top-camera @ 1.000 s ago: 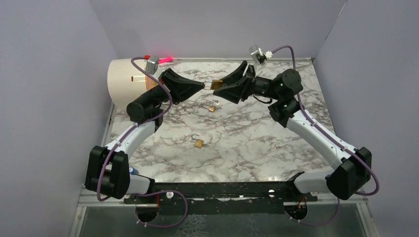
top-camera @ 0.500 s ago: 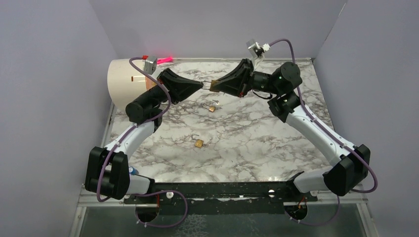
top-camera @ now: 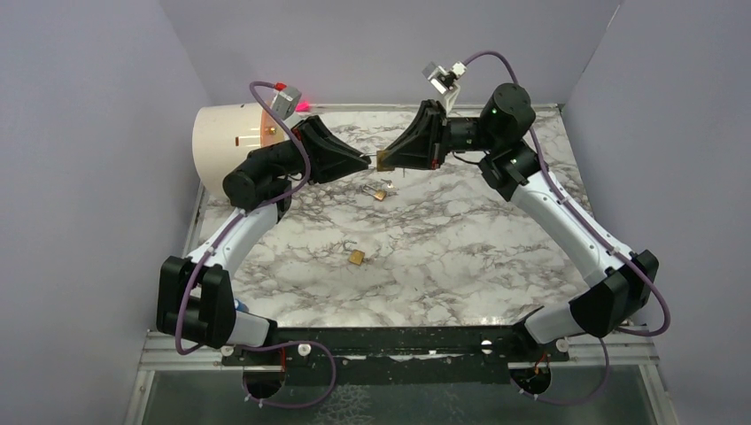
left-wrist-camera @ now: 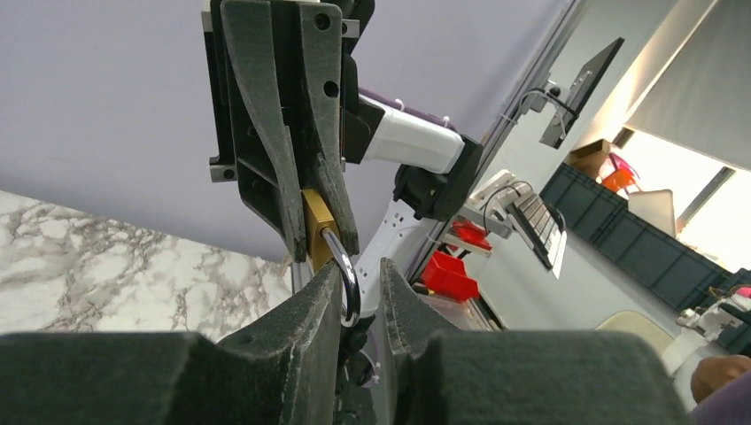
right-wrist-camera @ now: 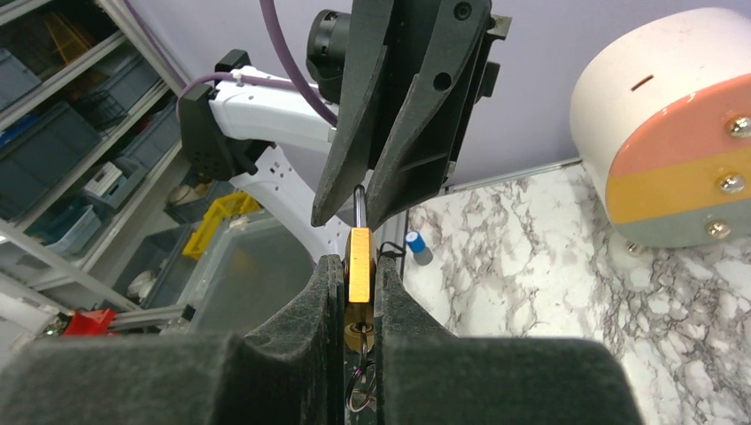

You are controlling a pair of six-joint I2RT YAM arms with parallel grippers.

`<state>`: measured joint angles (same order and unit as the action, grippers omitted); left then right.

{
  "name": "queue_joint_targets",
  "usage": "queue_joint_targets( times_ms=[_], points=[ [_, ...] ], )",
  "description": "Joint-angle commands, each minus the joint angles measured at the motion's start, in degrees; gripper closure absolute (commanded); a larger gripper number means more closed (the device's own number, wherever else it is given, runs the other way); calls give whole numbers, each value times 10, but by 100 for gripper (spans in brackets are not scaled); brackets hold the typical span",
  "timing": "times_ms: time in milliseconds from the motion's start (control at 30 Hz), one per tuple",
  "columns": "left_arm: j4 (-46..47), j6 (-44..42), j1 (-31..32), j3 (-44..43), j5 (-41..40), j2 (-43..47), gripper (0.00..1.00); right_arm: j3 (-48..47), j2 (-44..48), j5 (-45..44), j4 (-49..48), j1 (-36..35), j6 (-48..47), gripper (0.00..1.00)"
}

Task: Lock with the key
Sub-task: Lock the lock.

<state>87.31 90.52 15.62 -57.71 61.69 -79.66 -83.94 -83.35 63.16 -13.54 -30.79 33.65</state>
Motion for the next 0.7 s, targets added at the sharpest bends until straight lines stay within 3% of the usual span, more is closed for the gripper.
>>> queue_joint_targets(
  times_ms=[0,233,333,567,667],
  points=[
    [152,22,2,-18,31,10,81,-23,-5,36,42,-2,-16,99],
    [152,30,2,-17,41,14,82,-23,-4,64,21,8,3,99],
    [152,30,1,-17,44,15,100,-19,-7,83,-4,14,23,99],
    [153,26,1,-4,30,24,100,-12,-16,115,-47,19,62,99],
    [153,18,2,8,3,31,100,6,-22,129,-112,19,116,99]
  ],
)
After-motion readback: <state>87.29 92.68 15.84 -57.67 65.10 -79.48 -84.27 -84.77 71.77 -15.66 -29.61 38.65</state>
